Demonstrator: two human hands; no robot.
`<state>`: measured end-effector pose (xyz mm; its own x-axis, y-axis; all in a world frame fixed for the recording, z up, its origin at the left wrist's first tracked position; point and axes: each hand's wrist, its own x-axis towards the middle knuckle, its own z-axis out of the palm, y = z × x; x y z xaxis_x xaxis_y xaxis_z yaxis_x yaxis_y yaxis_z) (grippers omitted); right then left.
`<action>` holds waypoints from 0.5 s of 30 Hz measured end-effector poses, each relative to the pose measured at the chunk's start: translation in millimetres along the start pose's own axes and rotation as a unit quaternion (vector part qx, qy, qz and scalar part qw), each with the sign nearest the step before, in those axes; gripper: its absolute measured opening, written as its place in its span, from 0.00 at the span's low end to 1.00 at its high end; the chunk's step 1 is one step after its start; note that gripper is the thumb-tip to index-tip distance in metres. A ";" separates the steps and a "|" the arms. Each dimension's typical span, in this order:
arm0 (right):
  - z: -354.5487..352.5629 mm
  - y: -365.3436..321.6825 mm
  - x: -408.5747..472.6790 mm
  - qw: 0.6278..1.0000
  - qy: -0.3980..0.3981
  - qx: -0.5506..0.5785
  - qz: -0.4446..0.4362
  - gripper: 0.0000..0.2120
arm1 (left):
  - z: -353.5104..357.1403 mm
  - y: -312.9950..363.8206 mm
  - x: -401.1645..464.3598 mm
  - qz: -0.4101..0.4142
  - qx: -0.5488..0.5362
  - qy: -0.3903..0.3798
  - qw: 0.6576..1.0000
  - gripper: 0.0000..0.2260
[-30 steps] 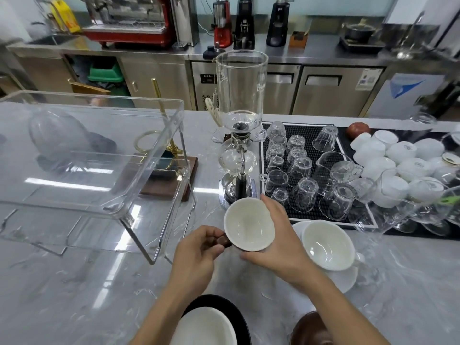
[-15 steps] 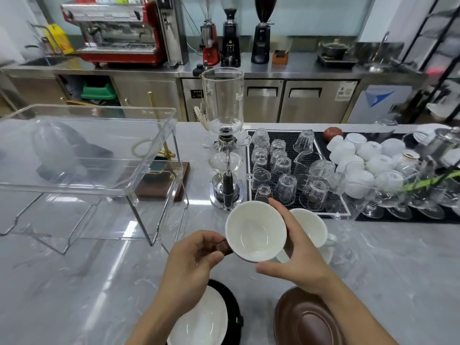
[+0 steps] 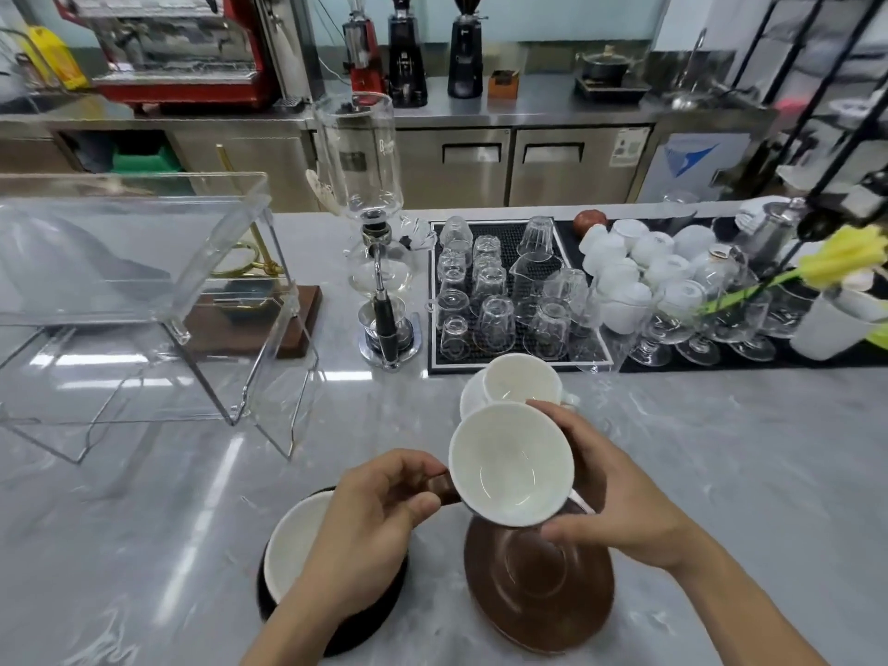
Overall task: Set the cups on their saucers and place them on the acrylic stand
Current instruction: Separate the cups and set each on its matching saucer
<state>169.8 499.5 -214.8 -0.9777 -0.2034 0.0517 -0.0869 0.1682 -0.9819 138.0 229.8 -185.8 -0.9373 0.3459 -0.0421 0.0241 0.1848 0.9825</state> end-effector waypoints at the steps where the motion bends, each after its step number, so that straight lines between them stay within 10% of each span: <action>1: -4.6 1.4 -8.2 1.000 0.002 -0.001 0.003 0.50 | 8.3 0.0 -4.4 -0.006 -0.001 -0.004 1.000 0.15; 15: -19.9 36.1 -57.7 0.997 -0.055 -0.016 0.054 0.46 | 67.5 -34.9 -45.7 -0.060 0.027 0.045 0.997 0.18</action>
<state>219.3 536.5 -249.6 -0.9550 -0.2868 -0.0755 0.0093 0.2256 -0.9742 203.5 269.6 -230.4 -0.9619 0.2352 -0.1392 -0.0731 0.2692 0.9603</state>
